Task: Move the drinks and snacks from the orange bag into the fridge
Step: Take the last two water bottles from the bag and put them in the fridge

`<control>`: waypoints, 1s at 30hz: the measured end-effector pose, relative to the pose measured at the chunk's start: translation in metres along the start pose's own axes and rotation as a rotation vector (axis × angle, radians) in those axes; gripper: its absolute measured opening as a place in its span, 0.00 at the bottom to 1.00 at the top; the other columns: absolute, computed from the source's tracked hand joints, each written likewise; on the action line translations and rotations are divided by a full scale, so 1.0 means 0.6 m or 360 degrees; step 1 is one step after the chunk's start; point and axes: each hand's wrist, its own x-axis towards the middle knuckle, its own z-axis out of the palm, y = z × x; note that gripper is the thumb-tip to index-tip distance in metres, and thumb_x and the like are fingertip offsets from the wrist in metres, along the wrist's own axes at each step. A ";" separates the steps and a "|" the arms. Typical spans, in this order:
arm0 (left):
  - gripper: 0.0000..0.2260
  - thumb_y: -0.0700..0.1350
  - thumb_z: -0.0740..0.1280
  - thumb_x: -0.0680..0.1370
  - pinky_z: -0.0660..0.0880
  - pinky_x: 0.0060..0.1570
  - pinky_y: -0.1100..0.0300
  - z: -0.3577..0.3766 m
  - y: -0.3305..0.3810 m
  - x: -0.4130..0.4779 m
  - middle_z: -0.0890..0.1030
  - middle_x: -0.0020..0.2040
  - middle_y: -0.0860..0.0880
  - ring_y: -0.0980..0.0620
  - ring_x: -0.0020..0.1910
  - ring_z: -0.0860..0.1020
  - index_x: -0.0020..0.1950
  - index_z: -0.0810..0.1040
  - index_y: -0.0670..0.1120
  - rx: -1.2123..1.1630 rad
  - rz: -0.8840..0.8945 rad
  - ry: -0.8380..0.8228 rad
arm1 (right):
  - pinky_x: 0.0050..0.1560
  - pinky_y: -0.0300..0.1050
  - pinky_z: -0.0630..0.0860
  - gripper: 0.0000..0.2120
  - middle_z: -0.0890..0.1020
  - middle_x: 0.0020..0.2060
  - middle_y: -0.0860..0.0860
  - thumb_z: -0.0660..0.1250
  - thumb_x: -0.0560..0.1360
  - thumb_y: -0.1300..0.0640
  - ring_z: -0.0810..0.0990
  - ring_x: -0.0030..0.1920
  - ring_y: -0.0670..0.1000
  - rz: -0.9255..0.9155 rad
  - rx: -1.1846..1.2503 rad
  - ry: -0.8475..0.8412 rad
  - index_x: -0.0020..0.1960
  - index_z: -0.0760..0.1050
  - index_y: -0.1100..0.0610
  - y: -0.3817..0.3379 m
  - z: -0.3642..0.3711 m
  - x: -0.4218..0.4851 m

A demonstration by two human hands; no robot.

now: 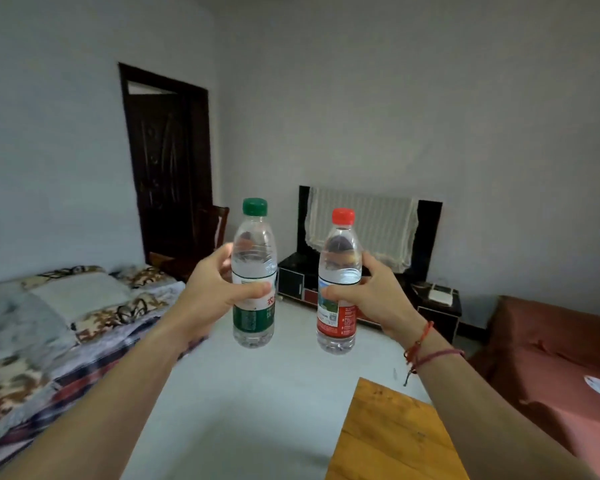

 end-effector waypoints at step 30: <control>0.29 0.32 0.78 0.65 0.79 0.56 0.46 -0.285 0.097 -0.466 0.85 0.53 0.49 0.50 0.52 0.84 0.62 0.78 0.51 0.0598 -0.0339 0.1821 | 0.53 0.57 0.83 0.26 0.85 0.50 0.50 0.82 0.64 0.60 0.86 0.49 0.53 -0.0512 0.0496 -0.1776 0.55 0.75 0.42 -0.179 0.574 -0.059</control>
